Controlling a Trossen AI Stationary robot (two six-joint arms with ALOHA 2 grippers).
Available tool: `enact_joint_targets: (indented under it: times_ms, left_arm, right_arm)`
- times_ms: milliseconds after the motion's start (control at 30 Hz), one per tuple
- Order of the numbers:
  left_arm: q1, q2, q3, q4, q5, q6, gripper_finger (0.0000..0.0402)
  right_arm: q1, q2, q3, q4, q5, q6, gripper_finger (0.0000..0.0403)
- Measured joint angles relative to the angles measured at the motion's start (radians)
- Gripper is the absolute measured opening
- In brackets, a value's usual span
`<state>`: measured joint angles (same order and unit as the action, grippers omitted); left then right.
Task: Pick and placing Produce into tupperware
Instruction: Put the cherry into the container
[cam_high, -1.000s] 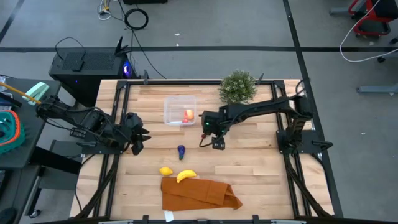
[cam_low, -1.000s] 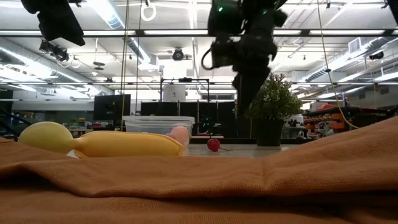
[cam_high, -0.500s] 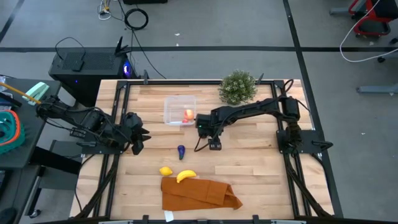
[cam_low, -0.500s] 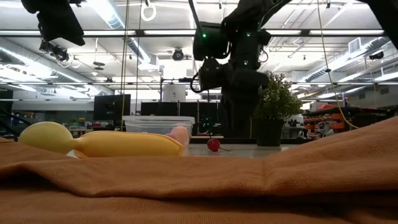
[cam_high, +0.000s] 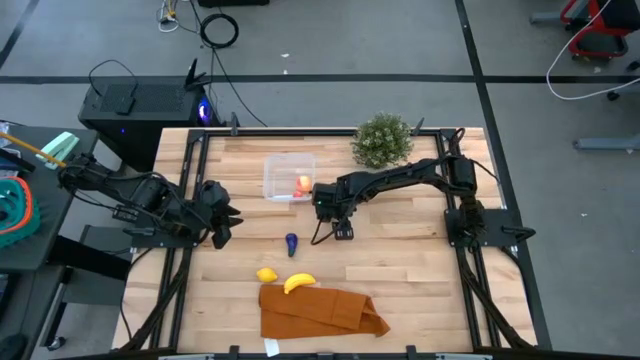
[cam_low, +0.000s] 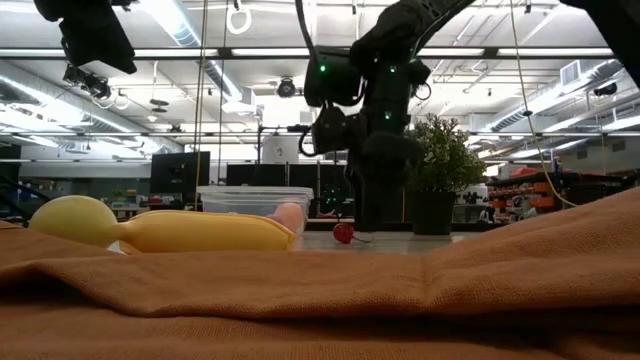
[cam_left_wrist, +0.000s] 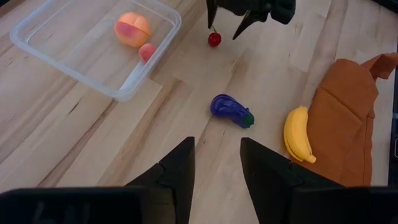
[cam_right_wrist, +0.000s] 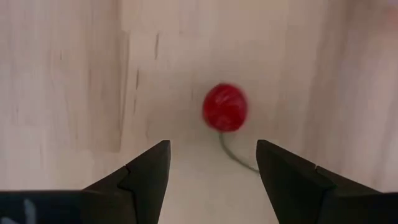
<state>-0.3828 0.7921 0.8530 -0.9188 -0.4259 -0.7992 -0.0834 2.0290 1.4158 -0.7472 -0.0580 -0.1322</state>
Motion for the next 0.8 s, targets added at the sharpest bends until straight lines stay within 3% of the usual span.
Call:
enact_joint_targets:
  times_ms: [400,800]
  left_arm:
    - [0.0,0.0,0.0,0.001,0.0,0.0,0.0134]
    - [0.0,0.0,0.0,0.0,-0.003,0.002,0.0135]
  right_arm:
    - [0.007,0.03,0.002,0.014,0.001,0.047,0.0231]
    - [-0.002,0.03,0.0,0.051,0.003,0.113,0.0111]
